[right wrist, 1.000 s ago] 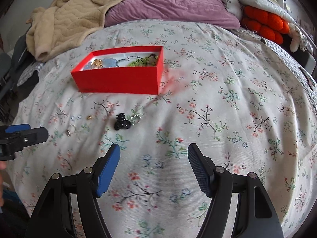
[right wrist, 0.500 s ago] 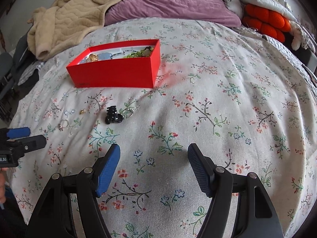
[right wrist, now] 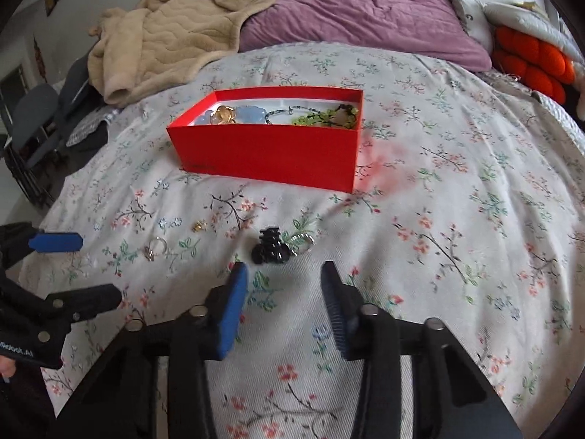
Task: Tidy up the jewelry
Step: 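Withdraw both tools and approach the black bead charm and gold ring, then grasp the black bead charm with the right tool while the left grasps the gold ring with dark stone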
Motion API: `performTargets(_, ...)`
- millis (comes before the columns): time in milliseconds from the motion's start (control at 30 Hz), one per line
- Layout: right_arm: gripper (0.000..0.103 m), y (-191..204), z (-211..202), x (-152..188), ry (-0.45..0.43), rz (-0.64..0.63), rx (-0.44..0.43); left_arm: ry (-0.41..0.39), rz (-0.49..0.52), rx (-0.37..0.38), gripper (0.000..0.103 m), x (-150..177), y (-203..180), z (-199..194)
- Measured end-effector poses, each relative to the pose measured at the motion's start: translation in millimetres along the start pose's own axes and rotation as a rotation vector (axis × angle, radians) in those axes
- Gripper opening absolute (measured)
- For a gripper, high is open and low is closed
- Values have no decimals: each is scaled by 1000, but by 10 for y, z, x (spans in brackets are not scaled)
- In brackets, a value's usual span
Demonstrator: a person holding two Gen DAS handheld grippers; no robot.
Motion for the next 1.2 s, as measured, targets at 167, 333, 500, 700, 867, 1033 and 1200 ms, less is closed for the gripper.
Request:
performTargets(167,36,107,5,-113,-26,-37,-13,6,-27,35,94,-1,26,9)
performTargets(333,14,159,83,-163,-9,-59,-3,-30,-24,57,88,-15,17,-56)
performTargets(500,14,72,-74,-108,-46,-21,-61,-41,8,121,74,-11,-37,-55)
performTargets(700,14,-166,-258,58,-62,52,-114,-55,34,203,48,-76,-118,15)
performTargets(867,14,-302,-306,202,-56,84,-128,-88,130,178,38,-167,-228,130)
performTargets(1033,14,-383,-278,326,-39,88,-116,-125,185,149,38,-221,-263,204)
performTargets(1200,38,-409,-237,373,-18,91,-139,-150,208,140,37,-225,-276,215)
Point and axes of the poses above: each gripper's, at about its wrist camera, not at the fingertips, and z roughly the way its jaws point, y to its left, x to its underside, the point moved 8 cm from there along z, roughly the way its jaws point, and after that the axes turned 15 degrees about y, right-handed, at the moved point
